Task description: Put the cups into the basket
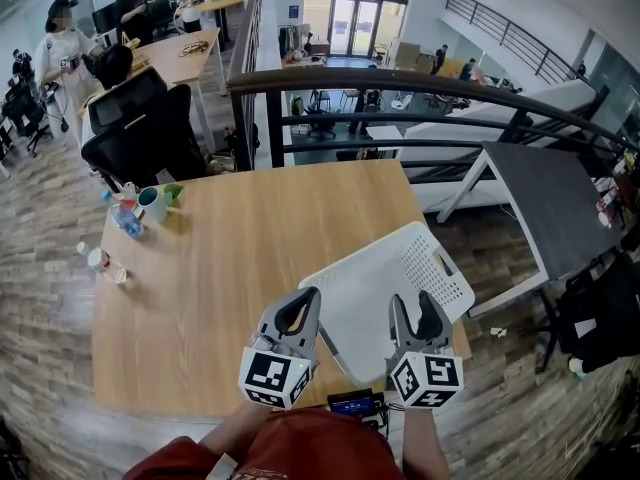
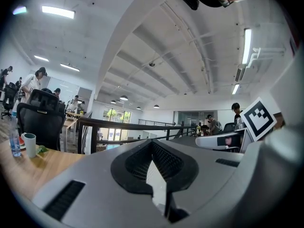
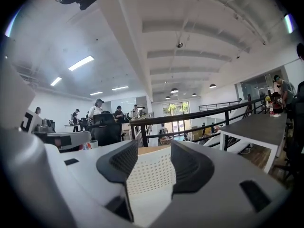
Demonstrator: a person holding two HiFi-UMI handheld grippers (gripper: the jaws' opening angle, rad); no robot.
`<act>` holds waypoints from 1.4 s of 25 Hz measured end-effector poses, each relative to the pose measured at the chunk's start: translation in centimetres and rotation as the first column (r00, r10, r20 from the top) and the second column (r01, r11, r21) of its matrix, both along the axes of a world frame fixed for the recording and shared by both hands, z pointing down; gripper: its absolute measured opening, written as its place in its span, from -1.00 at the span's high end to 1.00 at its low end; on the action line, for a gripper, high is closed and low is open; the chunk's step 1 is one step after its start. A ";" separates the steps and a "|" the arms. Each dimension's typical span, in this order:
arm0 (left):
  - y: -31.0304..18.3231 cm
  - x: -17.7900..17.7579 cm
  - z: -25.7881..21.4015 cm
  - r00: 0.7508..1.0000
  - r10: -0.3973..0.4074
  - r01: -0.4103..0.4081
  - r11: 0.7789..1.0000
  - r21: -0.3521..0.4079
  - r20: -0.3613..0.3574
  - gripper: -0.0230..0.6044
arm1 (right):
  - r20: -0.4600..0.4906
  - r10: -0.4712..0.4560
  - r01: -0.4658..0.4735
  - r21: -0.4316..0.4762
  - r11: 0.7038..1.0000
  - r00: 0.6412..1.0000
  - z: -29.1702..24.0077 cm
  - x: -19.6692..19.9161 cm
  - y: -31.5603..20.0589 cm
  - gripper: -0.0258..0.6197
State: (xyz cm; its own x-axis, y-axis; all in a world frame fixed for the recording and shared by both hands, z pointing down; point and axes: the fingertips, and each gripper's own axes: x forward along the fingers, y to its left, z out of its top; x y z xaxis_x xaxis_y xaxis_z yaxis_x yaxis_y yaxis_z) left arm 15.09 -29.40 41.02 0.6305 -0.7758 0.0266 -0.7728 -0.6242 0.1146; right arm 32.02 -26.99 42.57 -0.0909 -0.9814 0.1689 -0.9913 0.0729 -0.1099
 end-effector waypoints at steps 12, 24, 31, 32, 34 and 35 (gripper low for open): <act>0.4 1.4 -0.6 1.000 0.023 -0.023 0.999 0.022 0.007 0.91 | -0.044 0.019 -0.019 -0.003 1.000 0.999 0.5 1.3 0.4 0.46; 0.4 2.1 -0.4 0.999 0.034 -0.034 0.999 0.013 0.016 0.91 | -0.040 -0.027 0.029 0.052 0.998 0.999 0.0 1.0 0.5 0.74; 0.5 2.7 -0.3 0.999 0.046 -0.046 0.999 0.013 0.012 0.91 | -0.076 -0.020 0.023 0.042 0.999 0.997 0.4 1.1 0.7 0.84; 0.5 2.8 -0.4 0.999 0.048 -0.048 0.999 0.013 0.011 0.91 | -0.076 -0.024 0.028 0.044 0.999 0.997 0.4 1.0 0.7 0.84; 0.5 3.1 -0.4 0.999 0.051 -0.051 0.999 0.013 0.009 0.91 | -0.078 -0.034 0.039 0.051 0.998 0.996 0.2 0.8 0.8 0.85; 0.5 3.2 -0.4 0.999 0.053 -0.053 0.999 0.013 0.009 0.91 | -0.082 -0.038 0.043 0.054 0.998 0.996 0.1 0.7 0.8 0.85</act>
State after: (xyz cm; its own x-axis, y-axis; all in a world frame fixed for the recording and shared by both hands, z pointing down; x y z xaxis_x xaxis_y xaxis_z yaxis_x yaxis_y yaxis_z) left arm 18.29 -28.88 40.66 0.6703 -0.7418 0.0225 -0.7398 -0.6654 0.0998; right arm 32.75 -26.22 42.66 -0.1193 -0.9853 0.1221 -0.9928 0.1172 -0.0237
